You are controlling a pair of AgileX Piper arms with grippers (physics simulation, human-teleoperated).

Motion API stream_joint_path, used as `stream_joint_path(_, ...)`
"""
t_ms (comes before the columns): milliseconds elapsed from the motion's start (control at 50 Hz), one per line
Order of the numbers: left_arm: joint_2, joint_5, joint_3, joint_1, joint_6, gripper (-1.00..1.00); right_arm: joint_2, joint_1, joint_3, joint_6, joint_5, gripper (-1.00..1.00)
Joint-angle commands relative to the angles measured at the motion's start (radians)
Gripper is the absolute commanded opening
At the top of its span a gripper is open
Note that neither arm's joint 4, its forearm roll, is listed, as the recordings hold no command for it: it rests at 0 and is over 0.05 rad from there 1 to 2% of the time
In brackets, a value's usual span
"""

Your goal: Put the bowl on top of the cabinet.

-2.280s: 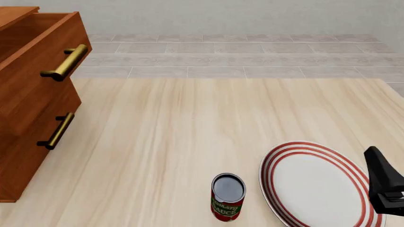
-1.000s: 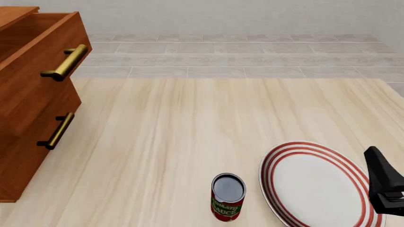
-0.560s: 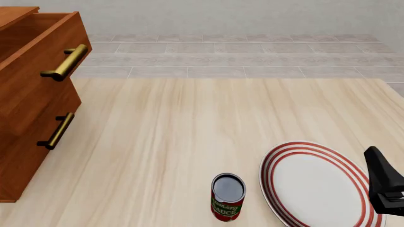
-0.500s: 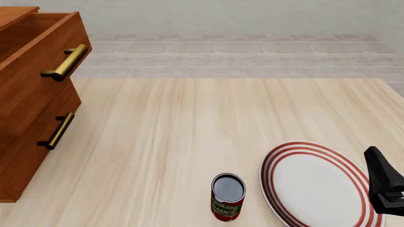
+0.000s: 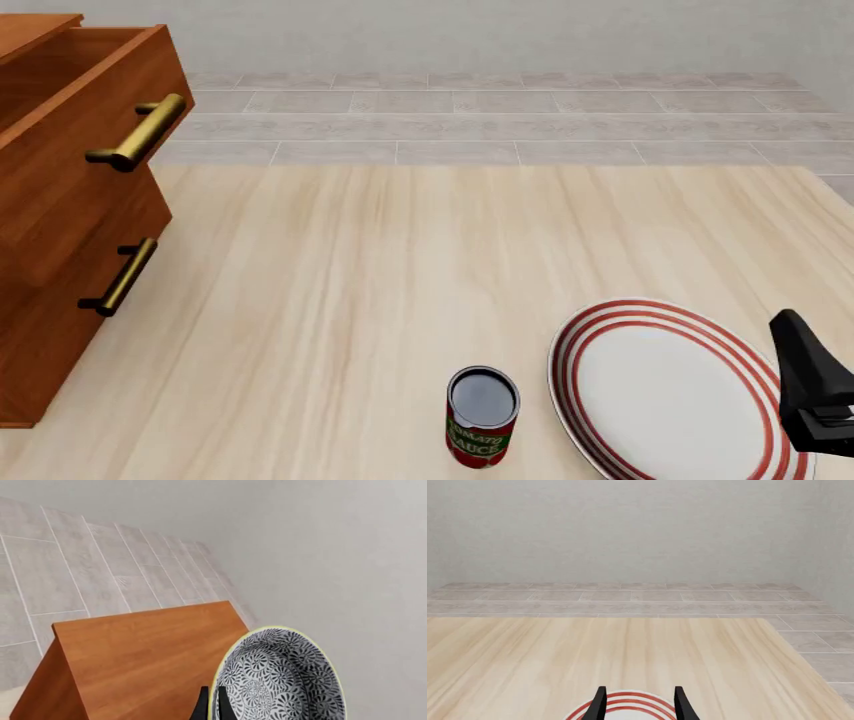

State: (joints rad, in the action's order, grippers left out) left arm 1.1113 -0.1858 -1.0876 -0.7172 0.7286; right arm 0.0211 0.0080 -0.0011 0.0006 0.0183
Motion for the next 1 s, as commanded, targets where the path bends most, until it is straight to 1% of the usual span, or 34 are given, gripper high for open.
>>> stream_joint_path(20, 0.010, 0.007, -0.012, -0.012, -0.011, -1.00, 0.000, 0.000, 0.000, 0.000, 0.000, 1.00)
stream_joint_path(440, 0.034, 0.020, -0.018, -0.040, -0.012, -1.00, 0.000, 0.000, 0.000, 0.000, 0.000, 1.00)
stream_joint_path(840, 0.072, 0.037, -0.022, -0.070, -0.039, -1.00, 0.000, 0.000, 0.000, 0.000, 0.000, 1.00)
stream_joint_path(1000, 0.076, 0.040, -0.021, -0.065, -0.060, -1.00, 0.000, 0.000, 0.000, 0.000, 0.000, 1.00)
